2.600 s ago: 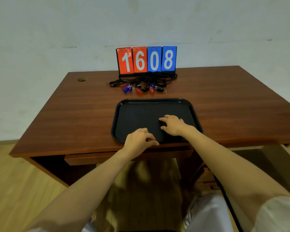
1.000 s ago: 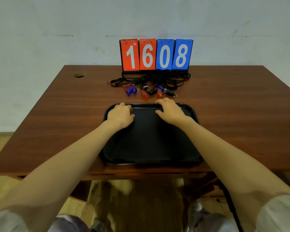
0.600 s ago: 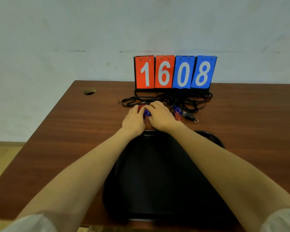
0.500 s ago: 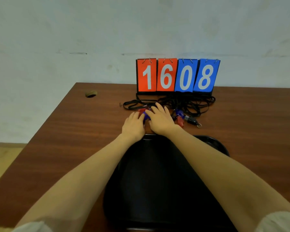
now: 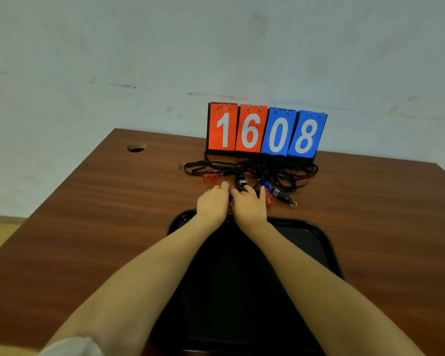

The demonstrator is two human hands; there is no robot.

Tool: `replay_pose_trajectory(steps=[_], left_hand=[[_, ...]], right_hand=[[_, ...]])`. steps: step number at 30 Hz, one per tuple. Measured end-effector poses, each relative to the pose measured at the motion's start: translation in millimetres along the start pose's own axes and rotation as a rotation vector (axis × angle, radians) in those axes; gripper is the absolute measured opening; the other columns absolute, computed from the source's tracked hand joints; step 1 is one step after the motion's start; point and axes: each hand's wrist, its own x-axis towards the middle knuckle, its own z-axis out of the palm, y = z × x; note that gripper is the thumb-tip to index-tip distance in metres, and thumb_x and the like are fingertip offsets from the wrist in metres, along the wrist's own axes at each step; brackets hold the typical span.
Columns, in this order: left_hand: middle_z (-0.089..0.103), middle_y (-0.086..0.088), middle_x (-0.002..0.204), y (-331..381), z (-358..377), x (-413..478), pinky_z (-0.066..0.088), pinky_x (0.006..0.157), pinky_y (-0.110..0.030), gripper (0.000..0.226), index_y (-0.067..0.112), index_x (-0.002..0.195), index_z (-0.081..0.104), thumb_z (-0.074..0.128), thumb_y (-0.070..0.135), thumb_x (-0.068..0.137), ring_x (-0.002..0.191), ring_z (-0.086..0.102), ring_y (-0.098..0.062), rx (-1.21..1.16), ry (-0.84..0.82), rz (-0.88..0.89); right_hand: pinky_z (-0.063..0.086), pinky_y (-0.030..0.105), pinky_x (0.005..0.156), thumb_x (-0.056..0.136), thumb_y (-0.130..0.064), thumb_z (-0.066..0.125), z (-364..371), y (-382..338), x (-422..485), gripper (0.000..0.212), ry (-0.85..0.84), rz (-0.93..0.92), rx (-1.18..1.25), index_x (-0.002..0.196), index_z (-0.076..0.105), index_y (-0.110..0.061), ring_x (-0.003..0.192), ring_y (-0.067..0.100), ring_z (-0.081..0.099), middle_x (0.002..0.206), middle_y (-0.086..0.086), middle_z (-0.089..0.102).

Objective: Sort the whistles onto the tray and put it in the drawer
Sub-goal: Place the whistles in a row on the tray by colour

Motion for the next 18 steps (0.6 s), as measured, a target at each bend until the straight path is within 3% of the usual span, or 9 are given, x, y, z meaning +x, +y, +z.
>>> replay_pose_trajectory(steps=[6,12,18], left_hand=[[0.057,-0.014,0.115,-14.8,-15.4,-11.3,0.048,0.077,-0.039,0.024,0.008,0.116,0.044,0.048,0.008,0.093,0.102,0.058,-0.031,0.012,0.021,-0.038],[0.050,-0.010,0.125,-33.1,-45.5,-37.8,0.049,0.082,-0.033,0.046,0.015,0.135,0.040,0.052,0.017,0.090,0.112,0.050,-0.024,-0.068,0.235,0.039],[0.054,-0.004,0.121,-36.1,-38.1,-97.9,0.043,0.093,-0.031,0.049,0.019,0.137,0.041,0.053,0.027,0.091,0.111,0.051,-0.020,-0.092,0.208,0.056]], right_hand=[[0.008,0.057,0.117,0.097,-0.014,0.043,-1.0,2.5,-5.8,0.037,-0.001,0.039,0.011,0.133,0.041,-0.019,0.133,0.028,0.034,0.129,0.010,0.051],[0.018,0.047,0.117,0.100,-0.023,0.042,-9.4,15.4,-26.8,0.043,0.196,0.087,0.222,0.142,0.037,-0.026,0.126,0.020,0.040,0.123,0.003,0.051],[0.029,0.045,0.112,0.100,-0.022,0.043,-27.7,22.3,-72.0,0.043,0.312,0.065,0.293,0.143,0.039,-0.026,0.115,0.020,0.045,0.117,0.005,0.051]])
